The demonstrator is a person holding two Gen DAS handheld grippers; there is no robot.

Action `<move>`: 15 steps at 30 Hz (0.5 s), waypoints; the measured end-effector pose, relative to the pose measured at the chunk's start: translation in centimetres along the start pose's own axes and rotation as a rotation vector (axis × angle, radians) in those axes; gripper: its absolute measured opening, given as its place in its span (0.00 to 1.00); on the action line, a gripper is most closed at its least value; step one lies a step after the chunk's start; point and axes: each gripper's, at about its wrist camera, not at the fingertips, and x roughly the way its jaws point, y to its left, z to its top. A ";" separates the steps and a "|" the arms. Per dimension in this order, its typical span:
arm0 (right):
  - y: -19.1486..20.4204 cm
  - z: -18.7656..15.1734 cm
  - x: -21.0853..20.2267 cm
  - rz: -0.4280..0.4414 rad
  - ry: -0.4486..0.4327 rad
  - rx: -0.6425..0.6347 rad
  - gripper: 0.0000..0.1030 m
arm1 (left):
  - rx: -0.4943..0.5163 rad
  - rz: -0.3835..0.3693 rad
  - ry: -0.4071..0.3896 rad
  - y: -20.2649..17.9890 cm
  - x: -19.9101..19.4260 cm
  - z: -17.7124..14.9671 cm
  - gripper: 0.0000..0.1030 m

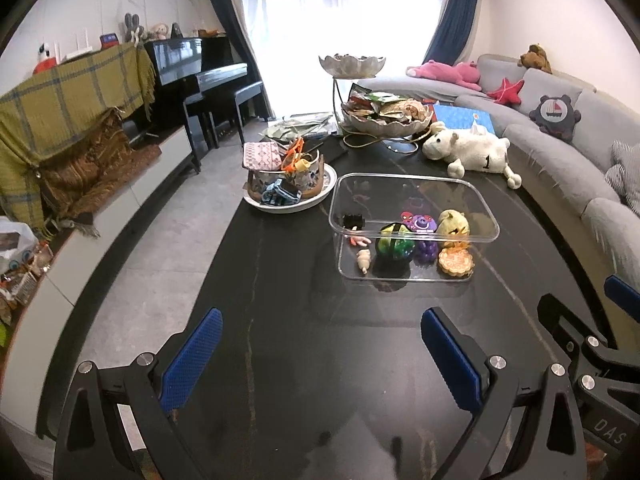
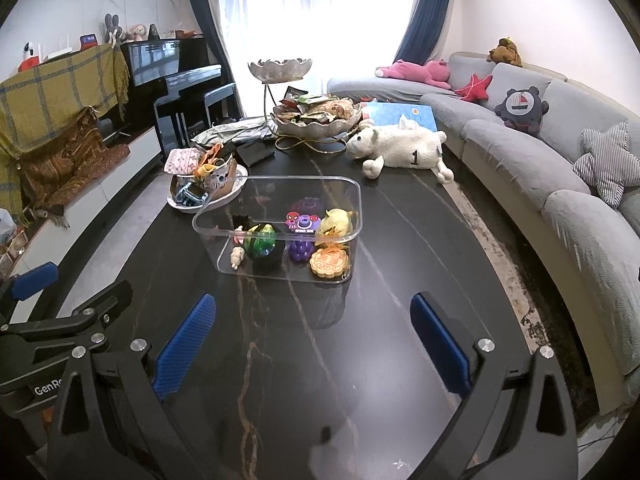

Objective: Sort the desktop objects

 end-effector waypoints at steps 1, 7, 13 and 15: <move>0.0 -0.1 0.0 0.001 0.003 0.000 0.94 | 0.005 0.006 -0.001 -0.1 -0.1 -0.1 0.95; -0.3 -0.7 -0.5 -0.004 0.005 0.004 0.96 | 0.014 0.001 -0.010 -0.2 -0.6 -0.6 0.95; -0.3 -0.8 -0.9 -0.012 0.000 0.003 0.98 | 0.014 -0.007 -0.021 -0.2 -0.9 -0.7 0.95; -0.3 -0.9 -0.9 -0.015 0.000 0.001 0.98 | 0.010 -0.012 -0.012 -0.2 -0.8 -0.7 0.95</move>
